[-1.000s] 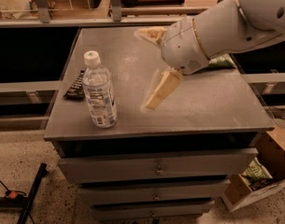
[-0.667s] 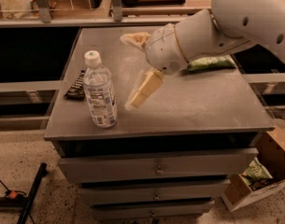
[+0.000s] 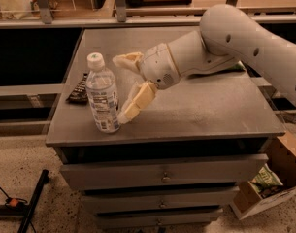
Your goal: Pick blue plastic bottle
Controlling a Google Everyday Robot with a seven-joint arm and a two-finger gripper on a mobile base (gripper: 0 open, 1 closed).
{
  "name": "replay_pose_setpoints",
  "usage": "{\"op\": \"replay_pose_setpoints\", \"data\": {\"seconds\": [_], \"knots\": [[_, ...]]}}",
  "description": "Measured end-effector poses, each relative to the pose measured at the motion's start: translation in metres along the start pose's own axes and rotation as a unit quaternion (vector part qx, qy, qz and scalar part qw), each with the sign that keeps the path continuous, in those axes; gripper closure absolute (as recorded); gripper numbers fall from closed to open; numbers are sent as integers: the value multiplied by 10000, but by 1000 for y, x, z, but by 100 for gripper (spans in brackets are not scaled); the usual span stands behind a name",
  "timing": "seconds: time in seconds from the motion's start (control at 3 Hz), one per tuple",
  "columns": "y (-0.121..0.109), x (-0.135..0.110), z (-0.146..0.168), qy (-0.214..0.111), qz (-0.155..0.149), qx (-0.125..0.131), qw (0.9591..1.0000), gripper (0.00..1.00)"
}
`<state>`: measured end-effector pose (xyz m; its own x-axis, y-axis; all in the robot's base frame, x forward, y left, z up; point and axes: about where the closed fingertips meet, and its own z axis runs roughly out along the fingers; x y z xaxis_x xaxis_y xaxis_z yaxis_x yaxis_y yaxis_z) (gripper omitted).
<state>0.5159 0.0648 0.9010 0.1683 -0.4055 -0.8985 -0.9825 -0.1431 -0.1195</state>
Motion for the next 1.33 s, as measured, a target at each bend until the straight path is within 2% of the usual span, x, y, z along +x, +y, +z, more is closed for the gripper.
{"op": "replay_pose_setpoints", "data": {"seconds": [0.33, 0.67, 1.0, 1.33], "knots": [[10, -2, 7, -437, 249, -266, 9984, 0], [16, -13, 11, -963, 242, -261, 9947, 0], [20, -26, 17, -1213, -46, 10, 9926, 0], [21, -31, 27, -1280, -217, 177, 9914, 0]]}}
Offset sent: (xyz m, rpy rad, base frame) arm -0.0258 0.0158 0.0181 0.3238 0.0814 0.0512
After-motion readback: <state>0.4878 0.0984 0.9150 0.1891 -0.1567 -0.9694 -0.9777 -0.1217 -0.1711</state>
